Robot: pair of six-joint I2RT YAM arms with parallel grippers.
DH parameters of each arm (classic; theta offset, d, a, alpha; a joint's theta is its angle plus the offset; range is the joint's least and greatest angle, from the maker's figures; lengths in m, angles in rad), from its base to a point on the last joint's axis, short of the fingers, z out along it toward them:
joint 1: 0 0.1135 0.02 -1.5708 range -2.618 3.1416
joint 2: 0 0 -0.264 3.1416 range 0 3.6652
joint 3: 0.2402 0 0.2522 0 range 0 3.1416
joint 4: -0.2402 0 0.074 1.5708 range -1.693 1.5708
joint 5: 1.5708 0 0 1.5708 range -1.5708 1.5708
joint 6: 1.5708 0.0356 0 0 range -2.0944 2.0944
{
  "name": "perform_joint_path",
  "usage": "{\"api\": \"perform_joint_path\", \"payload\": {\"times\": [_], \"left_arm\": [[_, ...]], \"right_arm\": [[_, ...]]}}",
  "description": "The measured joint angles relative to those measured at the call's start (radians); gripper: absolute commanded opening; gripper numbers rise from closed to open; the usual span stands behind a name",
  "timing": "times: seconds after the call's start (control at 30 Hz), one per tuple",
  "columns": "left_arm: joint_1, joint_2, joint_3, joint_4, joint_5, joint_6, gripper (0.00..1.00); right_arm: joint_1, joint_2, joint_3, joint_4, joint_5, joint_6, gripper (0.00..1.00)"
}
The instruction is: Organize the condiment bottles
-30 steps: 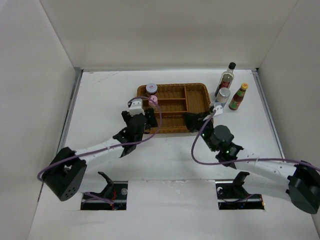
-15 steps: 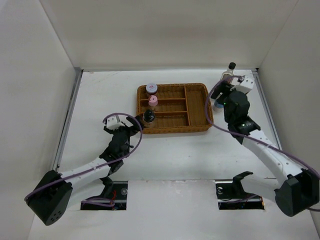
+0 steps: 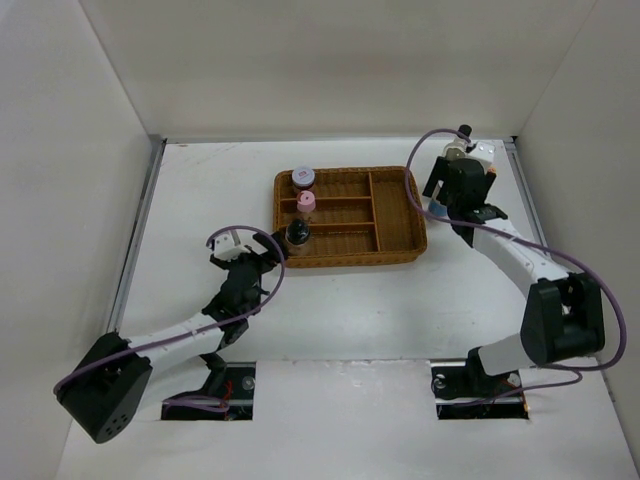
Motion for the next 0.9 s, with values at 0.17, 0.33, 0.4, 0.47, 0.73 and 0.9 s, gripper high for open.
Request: {"api": "perform_joint_path", "payload": {"times": [0.17, 0.33, 0.4, 0.47, 0.73, 0.9], "left_arm": [[0.001, 0.024, 0.000, 0.003, 0.006, -0.008, 1.00], [0.004, 0.042, 0.000, 0.004, 0.011, -0.014, 1.00], [0.006, 0.044, 0.000, 0.005, 0.014, -0.016, 1.00], [0.009, 0.045, 0.000, 0.005, 0.018, -0.016, 1.00], [0.024, 0.045, 0.000, 0.005, 0.025, -0.017, 1.00], [0.060, 0.040, -0.001, 0.005, 0.028, -0.020, 1.00]], "right_arm": [[-0.024, 0.052, 0.021, -0.004, -0.018, 0.000, 0.95], [-0.039, 0.117, 0.048, -0.001, -0.029, 0.003, 0.88], [-0.043, 0.144, 0.060, 0.003, -0.034, 0.004, 0.80], [-0.043, 0.170, 0.079, 0.005, -0.036, 0.002, 0.63], [-0.021, 0.153, 0.071, 0.018, 0.024, -0.024, 0.48], [0.058, 0.034, 0.062, 0.027, 0.077, -0.074, 0.48]]}}
